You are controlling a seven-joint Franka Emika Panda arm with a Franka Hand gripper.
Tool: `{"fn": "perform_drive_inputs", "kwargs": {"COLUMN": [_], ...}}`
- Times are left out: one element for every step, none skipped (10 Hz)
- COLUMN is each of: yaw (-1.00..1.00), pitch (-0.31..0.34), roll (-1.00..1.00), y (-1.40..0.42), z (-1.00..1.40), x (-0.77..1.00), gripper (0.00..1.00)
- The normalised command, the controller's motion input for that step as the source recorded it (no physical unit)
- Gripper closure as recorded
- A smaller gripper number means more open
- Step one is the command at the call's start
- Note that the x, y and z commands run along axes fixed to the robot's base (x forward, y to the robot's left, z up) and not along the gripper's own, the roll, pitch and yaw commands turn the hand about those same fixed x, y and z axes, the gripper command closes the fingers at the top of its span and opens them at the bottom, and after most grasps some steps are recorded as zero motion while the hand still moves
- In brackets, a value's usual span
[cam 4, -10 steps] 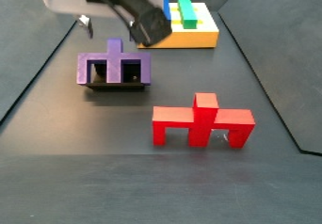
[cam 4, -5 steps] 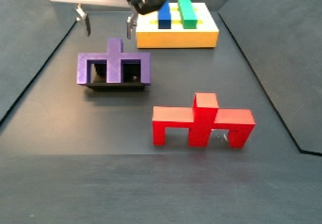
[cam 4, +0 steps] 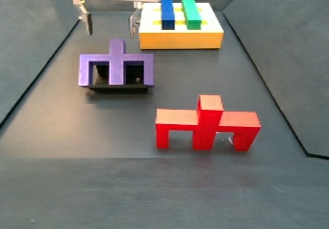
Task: Pick up the purple object. Move up. Place the purple object on the fixture. Regrasp the purple object. Move to above the board. Insert the purple object.
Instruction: Regrasp the purple object.
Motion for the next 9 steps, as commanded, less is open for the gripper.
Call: {"fn": "perform_drive_inputs", "kwargs": {"yaw": [0.06, 0.29, 0.34, 0.33, 0.26, 0.14, 0.12, 0.11, 0.07], "pitch": [0.031, 0.000, 0.000, 0.000, 0.000, 0.000, 0.000, 0.000, 0.000], "roll": [1.00, 1.00, 1.00, 1.00, 0.93, 0.77, 0.79, 0.75, 0.76], "y": [-0.23, -0.09, -0.09, -0.07, 0.00, 0.00, 0.00, 0.00, -0.05], "z": [0.00, -0.18, -0.14, -0.12, -0.09, -0.10, -0.15, -0.19, -0.25], "x": [0.06, 0.00, 0.00, 0.00, 0.04, 0.25, 0.21, 0.19, 0.13], "gripper": [0.00, 0.00, 0.00, 0.00, 0.00, 0.00, 0.00, 0.00, 0.00]}}
